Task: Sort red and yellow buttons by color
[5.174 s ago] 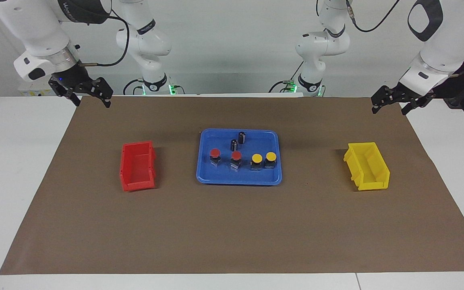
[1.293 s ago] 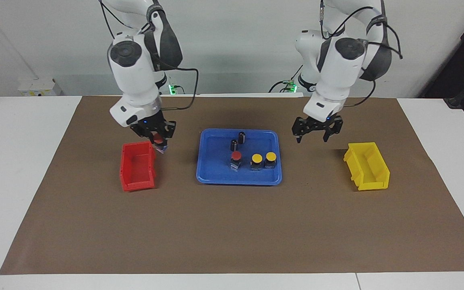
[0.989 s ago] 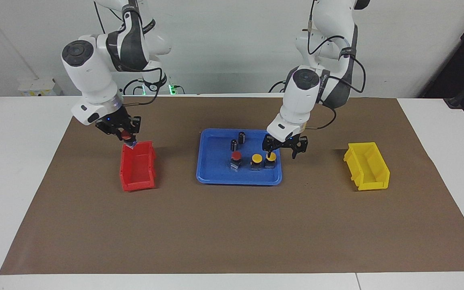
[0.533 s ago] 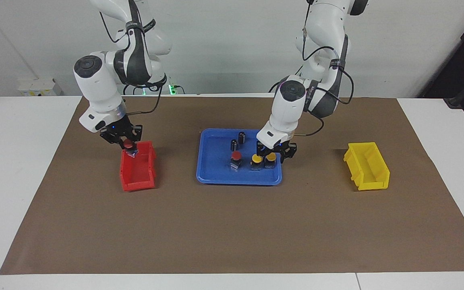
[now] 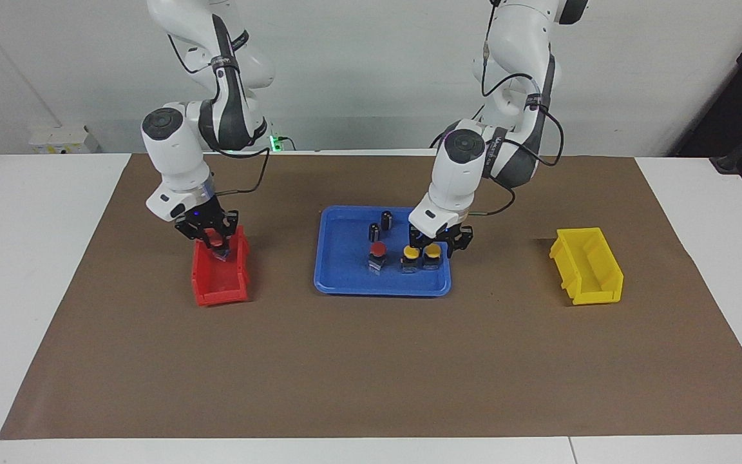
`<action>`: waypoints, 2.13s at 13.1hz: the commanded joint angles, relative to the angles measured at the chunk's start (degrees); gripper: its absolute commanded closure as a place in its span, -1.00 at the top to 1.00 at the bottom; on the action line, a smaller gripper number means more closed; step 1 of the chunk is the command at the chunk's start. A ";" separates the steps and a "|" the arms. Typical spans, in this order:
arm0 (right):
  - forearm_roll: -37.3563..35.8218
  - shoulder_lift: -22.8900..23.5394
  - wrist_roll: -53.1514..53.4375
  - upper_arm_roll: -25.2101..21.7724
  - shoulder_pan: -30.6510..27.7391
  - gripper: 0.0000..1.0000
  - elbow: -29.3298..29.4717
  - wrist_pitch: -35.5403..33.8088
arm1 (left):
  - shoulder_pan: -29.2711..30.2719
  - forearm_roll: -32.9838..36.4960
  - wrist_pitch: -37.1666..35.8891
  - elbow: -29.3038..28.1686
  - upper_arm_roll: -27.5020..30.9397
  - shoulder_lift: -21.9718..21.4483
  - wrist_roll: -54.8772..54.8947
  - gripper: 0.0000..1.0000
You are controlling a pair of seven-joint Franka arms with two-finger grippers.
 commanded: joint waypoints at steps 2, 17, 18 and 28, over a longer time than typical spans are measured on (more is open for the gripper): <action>1.24 -0.26 -0.40 0.13 -0.40 -0.49 -1.71 2.96 | -1.14 0.47 -0.88 -2.68 0.91 -1.31 -3.08 0.36; 1.24 6.32 9.76 0.31 7.13 0.29 28.82 -26.79 | 9.46 -2.16 -22.65 7.50 1.78 -9.74 5.14 -0.97; 1.24 7.64 14.67 0.31 9.86 0.29 31.74 -27.69 | 15.15 -2.08 -23.64 7.60 1.79 -11.32 11.88 -0.97; -5.17 23.38 54.53 0.22 35.45 0.38 35.72 -10.56 | 35.87 2.06 -8.02 -4.35 2.05 -13.36 34.01 -0.97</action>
